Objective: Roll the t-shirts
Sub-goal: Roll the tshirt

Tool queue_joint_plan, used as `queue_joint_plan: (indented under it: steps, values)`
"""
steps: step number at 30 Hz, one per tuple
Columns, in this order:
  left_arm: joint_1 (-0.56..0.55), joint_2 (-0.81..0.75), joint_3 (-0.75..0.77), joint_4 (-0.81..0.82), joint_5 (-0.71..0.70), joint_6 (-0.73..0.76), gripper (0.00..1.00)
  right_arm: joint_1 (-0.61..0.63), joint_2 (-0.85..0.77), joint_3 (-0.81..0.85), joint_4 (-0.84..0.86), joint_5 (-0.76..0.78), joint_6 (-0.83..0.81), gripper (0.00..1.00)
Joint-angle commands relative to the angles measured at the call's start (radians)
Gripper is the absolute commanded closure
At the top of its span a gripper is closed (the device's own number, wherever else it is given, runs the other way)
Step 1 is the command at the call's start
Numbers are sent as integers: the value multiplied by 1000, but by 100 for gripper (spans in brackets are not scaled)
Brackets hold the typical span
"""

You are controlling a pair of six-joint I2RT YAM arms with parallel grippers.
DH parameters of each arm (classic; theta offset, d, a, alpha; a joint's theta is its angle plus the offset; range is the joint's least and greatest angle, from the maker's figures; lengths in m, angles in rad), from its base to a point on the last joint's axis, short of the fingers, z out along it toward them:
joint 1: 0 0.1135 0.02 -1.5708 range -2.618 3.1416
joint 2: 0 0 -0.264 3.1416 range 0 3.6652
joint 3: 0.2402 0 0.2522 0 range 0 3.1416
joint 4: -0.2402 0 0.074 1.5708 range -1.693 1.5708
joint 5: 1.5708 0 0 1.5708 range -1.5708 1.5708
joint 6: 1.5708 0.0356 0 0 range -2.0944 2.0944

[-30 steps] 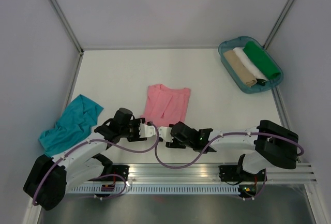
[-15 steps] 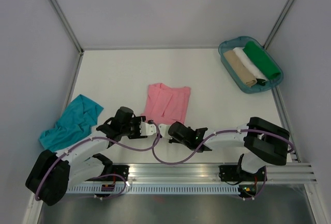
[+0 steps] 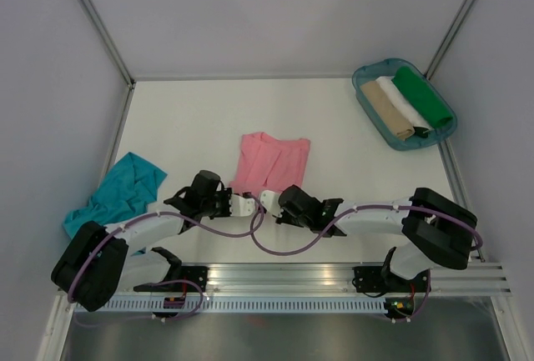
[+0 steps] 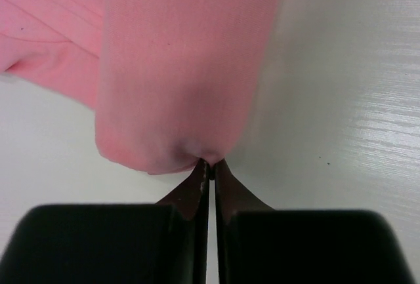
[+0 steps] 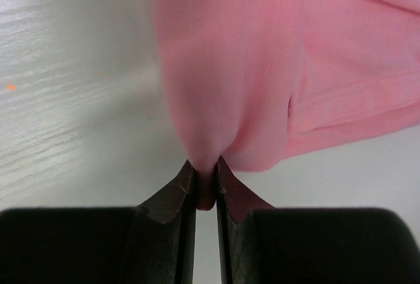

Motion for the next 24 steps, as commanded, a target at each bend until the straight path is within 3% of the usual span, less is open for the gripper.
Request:
queue_joint_plan:
  steps: [1, 4, 12, 18, 24]
  values:
    - [-5, 24, 32, -21, 25, 23, 97, -22, -47, 9, 3, -115, 19, 96]
    - [-2, 26, 89, -93, 28, -6, 98, -44, -76, 29, -46, -195, 27, 98]
    - [57, -25, 266, -703, 266, -26, 98, -68, -148, 135, -307, -511, 74, 100]
    - [70, 19, 374, -1120, 465, 122, 98, -149, -179, 167, -471, -808, 64, 100]
    - [213, 196, 488, -1136, 565, 130, 98, -283, -90, 209, -499, -943, 47, 100]
